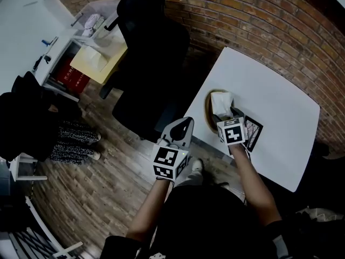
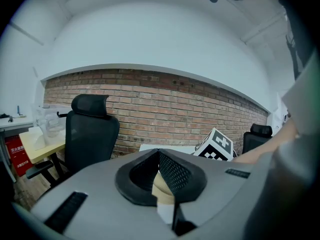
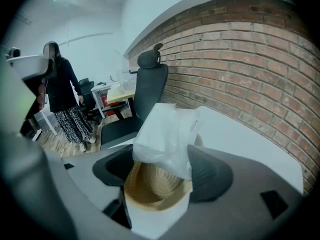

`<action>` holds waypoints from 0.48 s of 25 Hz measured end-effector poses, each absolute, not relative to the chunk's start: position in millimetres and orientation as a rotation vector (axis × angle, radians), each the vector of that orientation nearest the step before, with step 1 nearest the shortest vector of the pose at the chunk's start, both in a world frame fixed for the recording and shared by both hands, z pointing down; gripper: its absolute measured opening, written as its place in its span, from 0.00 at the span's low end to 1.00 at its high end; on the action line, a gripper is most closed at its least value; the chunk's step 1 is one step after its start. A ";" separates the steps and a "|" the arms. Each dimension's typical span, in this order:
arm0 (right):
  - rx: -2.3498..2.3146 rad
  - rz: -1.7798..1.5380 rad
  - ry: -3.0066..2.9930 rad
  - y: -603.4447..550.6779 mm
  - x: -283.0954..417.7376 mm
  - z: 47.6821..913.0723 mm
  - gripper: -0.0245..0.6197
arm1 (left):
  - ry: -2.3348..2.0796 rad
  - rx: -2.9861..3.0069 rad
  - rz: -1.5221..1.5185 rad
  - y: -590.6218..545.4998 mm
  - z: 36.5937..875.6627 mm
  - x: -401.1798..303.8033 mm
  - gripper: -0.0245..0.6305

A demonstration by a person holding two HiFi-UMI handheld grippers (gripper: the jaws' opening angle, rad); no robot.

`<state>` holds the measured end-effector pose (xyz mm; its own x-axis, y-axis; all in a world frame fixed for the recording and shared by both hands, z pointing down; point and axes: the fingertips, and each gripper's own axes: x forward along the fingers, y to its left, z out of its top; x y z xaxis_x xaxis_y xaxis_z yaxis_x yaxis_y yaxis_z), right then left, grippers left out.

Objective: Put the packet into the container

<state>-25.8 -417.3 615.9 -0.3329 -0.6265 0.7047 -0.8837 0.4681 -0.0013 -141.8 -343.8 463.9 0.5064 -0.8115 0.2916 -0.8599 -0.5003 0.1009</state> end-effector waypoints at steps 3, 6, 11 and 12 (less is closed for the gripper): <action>1.247 0.536 -2.051 -414.7 -31.2 624.0 0.56 | -1.428 2.508 0.303 -343.0 465.3 -150.3 0.05; 1.256 0.555 -2.015 -411.1 -32.6 631.3 0.56 | -1.425 2.506 0.303 -341.8 467.3 -155.6 0.05; 1.262 0.580 -1.974 -410.7 -30.6 647.3 0.56 | -1.414 2.519 0.317 -341.0 469.0 -157.6 0.05; 1.265 0.585 -1.969 -411.1 -30.2 648.8 0.56 | -1.412 2.520 0.318 -340.6 469.0 -158.0 0.05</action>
